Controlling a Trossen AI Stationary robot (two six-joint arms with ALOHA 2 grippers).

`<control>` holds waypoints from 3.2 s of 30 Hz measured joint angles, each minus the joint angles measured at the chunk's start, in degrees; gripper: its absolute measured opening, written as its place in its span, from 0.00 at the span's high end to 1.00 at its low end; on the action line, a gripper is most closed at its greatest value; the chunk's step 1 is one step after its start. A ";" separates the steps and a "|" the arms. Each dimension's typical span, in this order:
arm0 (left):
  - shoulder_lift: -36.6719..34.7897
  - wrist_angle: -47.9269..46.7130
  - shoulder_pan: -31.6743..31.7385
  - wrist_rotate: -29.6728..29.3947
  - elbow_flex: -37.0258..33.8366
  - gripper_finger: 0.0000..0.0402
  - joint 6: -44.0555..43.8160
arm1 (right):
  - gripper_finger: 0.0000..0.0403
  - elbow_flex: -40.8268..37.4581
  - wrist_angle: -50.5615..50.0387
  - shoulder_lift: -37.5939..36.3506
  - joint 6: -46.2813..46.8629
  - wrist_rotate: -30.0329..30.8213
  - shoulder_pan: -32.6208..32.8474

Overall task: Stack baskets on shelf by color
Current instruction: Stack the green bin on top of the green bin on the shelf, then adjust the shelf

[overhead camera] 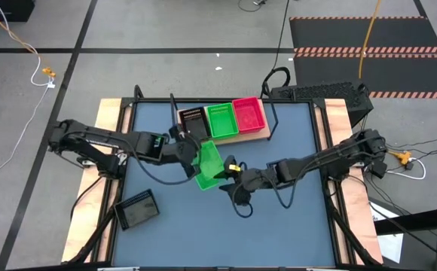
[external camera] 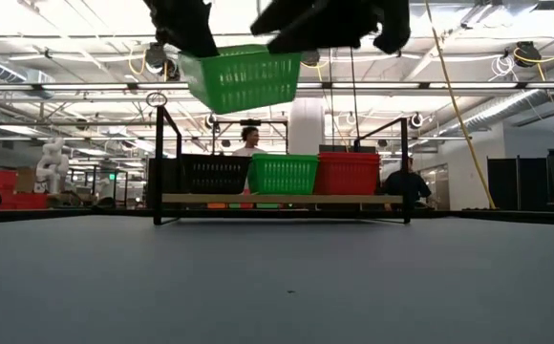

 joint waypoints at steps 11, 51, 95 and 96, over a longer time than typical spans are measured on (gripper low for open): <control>-0.07 3.23 1.84 1.84 0.00 0.96 2.98 | 0.71 0.00 -4.99 -0.04 3.59 -5.82 -4.06; -4.26 -13.37 15.73 9.72 -0.44 0.69 4.67 | 0.99 -5.35 2.05 -4.39 -7.57 -27.17 -35.93; -4.37 -16.50 9.25 7.34 -3.61 0.91 -4.17 | 0.55 -16.01 22.51 -0.76 16.58 -19.03 -33.42; -4.33 -16.56 8.38 6.93 -5.15 0.91 -4.59 | 0.54 -16.47 22.98 -0.76 17.97 -19.04 -32.25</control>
